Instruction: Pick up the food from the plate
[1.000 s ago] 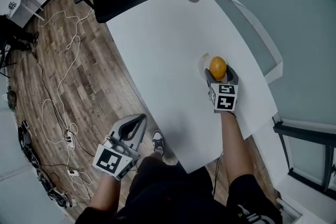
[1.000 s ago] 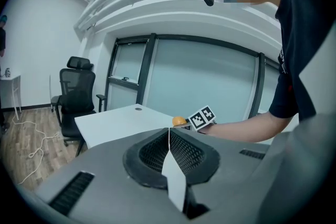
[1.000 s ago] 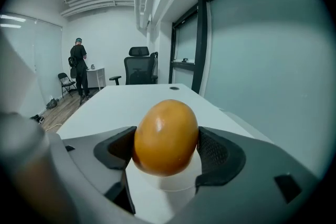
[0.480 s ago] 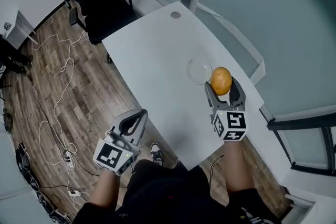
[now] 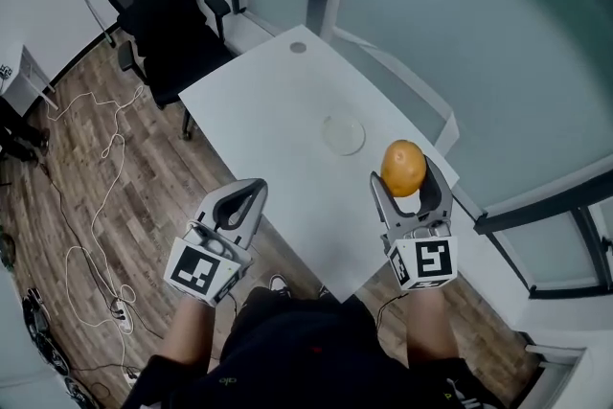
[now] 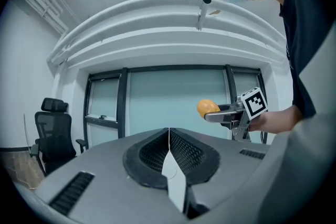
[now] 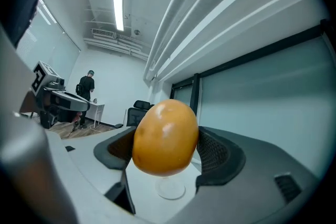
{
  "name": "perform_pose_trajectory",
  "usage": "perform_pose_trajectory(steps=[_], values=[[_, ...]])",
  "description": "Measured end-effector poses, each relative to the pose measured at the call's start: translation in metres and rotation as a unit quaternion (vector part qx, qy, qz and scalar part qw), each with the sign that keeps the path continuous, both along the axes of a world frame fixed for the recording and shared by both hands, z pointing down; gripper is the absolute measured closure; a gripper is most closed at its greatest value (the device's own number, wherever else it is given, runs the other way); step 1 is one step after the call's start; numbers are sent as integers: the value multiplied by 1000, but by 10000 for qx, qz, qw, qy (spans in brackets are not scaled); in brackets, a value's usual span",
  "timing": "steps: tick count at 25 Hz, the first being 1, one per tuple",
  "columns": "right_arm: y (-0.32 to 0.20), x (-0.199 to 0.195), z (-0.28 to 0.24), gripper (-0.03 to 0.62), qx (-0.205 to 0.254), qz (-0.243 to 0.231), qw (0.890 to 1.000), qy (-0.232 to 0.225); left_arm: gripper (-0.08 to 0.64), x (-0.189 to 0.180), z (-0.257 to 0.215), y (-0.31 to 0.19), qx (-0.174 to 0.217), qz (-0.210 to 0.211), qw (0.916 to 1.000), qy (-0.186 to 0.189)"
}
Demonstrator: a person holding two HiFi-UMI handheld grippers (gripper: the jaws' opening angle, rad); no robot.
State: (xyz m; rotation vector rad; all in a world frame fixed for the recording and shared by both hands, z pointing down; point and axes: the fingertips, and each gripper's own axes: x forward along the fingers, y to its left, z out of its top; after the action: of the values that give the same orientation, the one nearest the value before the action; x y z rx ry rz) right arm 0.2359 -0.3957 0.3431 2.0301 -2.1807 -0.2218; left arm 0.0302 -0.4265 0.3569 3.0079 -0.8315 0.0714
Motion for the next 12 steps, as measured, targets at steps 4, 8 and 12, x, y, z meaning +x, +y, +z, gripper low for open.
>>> perform_pose_trajectory(steps=[4,8,12], values=[[18,-2,-12,221,109,33,9999,127,534,3,-16,7,146,109,9997,154],[26,-3,-19,221,209,72,9996,146,534,6,-21,12,191,170,9994,242],[26,-7,-27,221,268,33,9995,161,534,7,-27,13,223,196,9992,259]])
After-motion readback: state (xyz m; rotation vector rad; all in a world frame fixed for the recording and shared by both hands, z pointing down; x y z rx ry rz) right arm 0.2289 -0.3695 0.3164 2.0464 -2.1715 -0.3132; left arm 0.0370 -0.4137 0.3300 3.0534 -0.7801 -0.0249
